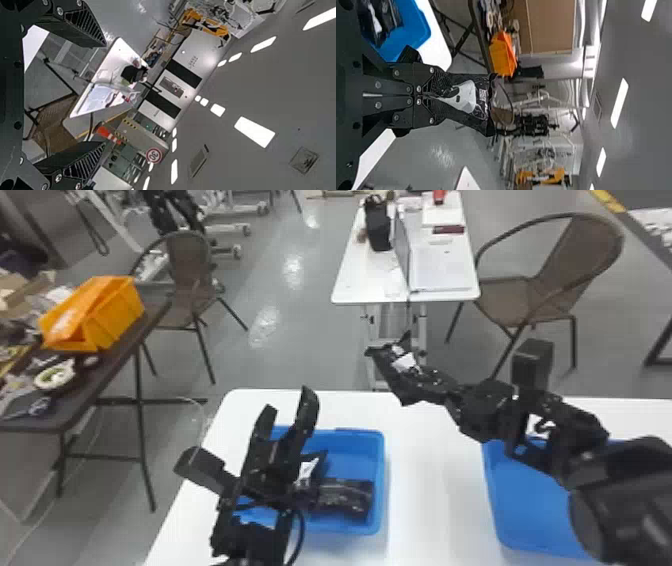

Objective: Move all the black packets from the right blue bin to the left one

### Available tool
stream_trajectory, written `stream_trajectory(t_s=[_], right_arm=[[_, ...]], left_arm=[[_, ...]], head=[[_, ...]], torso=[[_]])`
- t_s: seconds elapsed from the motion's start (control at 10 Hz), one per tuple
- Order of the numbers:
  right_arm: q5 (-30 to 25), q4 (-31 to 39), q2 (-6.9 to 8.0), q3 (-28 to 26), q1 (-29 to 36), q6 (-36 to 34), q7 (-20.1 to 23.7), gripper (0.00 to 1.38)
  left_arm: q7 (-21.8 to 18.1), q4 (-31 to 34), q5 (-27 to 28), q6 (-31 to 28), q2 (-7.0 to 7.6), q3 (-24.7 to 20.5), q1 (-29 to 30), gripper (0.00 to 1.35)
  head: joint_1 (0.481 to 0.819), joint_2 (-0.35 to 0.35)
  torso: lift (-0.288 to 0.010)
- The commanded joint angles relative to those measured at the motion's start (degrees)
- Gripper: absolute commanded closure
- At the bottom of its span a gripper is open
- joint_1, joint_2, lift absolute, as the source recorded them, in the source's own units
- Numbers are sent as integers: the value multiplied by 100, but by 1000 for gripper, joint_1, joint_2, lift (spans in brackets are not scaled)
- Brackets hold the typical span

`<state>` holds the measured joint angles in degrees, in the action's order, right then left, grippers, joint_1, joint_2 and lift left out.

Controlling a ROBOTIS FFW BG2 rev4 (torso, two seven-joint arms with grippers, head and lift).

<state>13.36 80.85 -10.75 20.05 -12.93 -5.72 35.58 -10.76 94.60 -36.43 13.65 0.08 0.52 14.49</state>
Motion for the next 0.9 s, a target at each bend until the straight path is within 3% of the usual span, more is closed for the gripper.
stream_trajectory(t_s=[0.0, 0.2, 0.6, 0.8], right_arm=[[273, -429, 37, 412, -341, 62, 274, 1161], [580, -623, 108, 482, -438, -44, 520, 1161], [1099, -737, 134, 807, -623, -246, 652, 1161], [1222, -799, 134, 1124, -728, -246, 643, 1161]], left_arm=[[-102, 120, -541, -275, 1, 159, -87, 145], [-322, 322, -901, -715, -8, 142, -201, 107], [-621, 340, -1007, -1629, -23, 89, -377, 102], [-708, 340, -893, -1787, -23, 71, -447, 104]], head=[[695, 229], [695, 242], [695, 227], [695, 230]], torso=[[0], [0], [0], [0]])
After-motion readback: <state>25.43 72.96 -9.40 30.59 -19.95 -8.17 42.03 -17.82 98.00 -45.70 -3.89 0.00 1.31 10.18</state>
